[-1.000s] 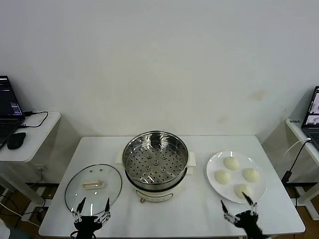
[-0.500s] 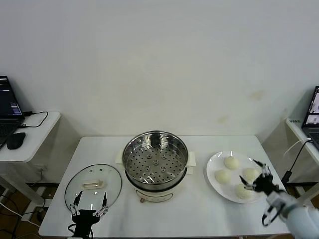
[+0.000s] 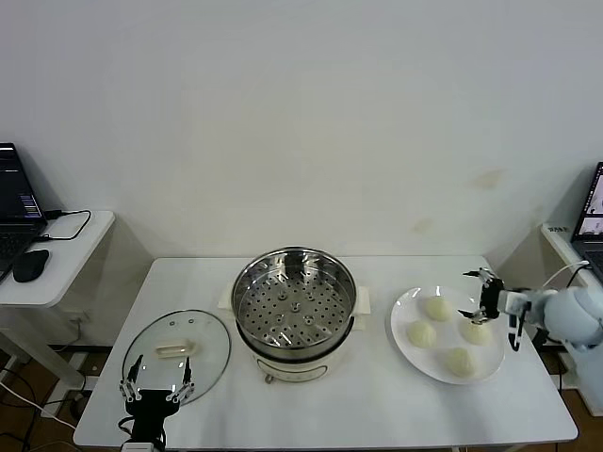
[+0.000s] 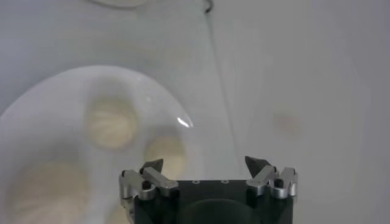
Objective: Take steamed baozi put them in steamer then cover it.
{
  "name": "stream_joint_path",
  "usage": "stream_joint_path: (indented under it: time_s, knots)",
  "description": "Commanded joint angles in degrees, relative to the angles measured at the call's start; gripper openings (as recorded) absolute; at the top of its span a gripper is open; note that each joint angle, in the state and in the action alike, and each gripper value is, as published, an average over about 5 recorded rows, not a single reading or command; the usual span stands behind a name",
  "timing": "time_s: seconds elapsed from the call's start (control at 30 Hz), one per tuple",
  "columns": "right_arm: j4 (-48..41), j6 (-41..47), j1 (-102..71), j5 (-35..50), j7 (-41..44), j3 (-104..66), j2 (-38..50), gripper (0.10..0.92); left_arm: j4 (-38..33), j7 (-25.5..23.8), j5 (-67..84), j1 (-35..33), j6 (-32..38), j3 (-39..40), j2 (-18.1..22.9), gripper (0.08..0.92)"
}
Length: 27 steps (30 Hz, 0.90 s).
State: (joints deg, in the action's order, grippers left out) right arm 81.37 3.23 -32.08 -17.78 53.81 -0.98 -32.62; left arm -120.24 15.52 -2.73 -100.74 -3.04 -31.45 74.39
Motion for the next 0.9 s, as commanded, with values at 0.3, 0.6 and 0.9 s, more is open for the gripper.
stream_joint_path:
  time_s: [0.3, 0.6, 0.9]
  knots:
    - [-16.21, -2.22, 21.47, 0.07, 7.70, 24.70, -4.14, 0.823, -0.18, 0.03, -0.84, 0.34, 0.88, -0.62, -0.35, 0.823]
    - [-21.47, -1.32, 22.73, -0.99, 7.12, 27.92, -9.18, 0.823, 0.06, -0.28, -0.96, 0.08, 1.36, -0.82, -0.36, 0.823]
    - [-23.29, 0.11, 22.07, -2.70, 6.49, 29.06, -11.51, 0.823, 0.26, -0.43, -1.04, 0.19, 1.50, -0.90, -0.33, 0.823]
